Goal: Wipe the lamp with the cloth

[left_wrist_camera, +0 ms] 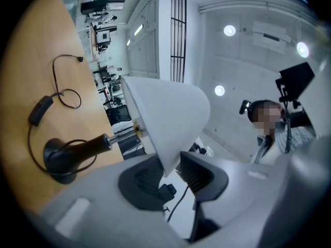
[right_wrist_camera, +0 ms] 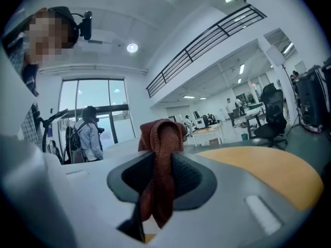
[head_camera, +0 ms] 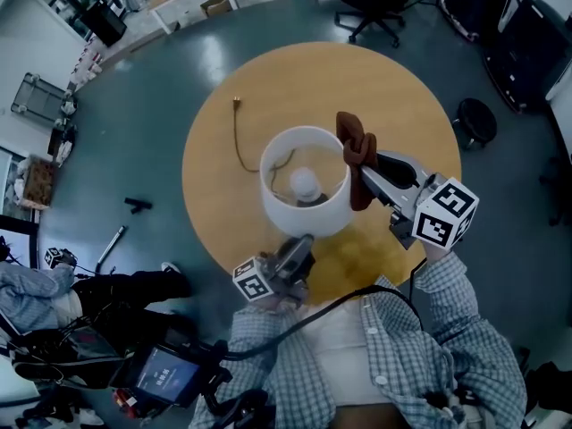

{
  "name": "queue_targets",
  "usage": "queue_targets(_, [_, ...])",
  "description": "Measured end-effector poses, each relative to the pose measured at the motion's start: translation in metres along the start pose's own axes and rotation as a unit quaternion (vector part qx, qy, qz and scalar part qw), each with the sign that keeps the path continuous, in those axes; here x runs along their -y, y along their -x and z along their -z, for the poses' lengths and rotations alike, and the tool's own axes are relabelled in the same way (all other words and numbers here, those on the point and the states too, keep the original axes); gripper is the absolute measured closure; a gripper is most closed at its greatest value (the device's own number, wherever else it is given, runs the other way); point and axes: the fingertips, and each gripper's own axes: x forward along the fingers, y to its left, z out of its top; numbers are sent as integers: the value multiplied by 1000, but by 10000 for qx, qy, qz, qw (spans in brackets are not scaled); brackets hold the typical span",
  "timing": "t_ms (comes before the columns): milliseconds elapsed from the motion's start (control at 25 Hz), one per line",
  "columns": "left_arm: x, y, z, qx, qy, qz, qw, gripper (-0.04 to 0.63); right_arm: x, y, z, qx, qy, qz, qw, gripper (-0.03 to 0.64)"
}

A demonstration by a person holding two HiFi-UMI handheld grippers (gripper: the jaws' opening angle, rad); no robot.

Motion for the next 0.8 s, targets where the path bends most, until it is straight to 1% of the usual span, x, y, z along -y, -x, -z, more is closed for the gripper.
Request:
queue_targets(160, [0, -2, -1, -7, 4, 3, 10000, 489, 27, -4, 40, -205, -555, 179, 9981, 515])
queue_targets(280, [-1, -2, -1, -30, 3, 7, 10000, 491, 47, -4, 71, -315, -1204, 207, 9920, 517])
queue_targets(360, [-1, -1, -1, -54, 1, 16, 10000, 489, 53, -3, 84, -361, -1432, 190, 9889, 517])
queue_targets(480, [-3, 0, 1, -61, 6, 37, 10000, 490, 53, -4, 88, -366, -1503, 72, 9879, 517])
queue_targets(600, [-3, 0, 2, -55, 22, 44, 10000, 491, 52, -5, 78, -395, -1322, -26, 9904, 517])
queue_targets(680, [-2, 1, 3, -68, 23, 46, 10000, 491, 50, -8, 62, -330, -1223, -128, 9919, 515])
queue_targets(800, [-1, -1, 2, -94, 14, 35, 9999, 491, 47, -18, 23, -91, -1082, -383, 9934, 515])
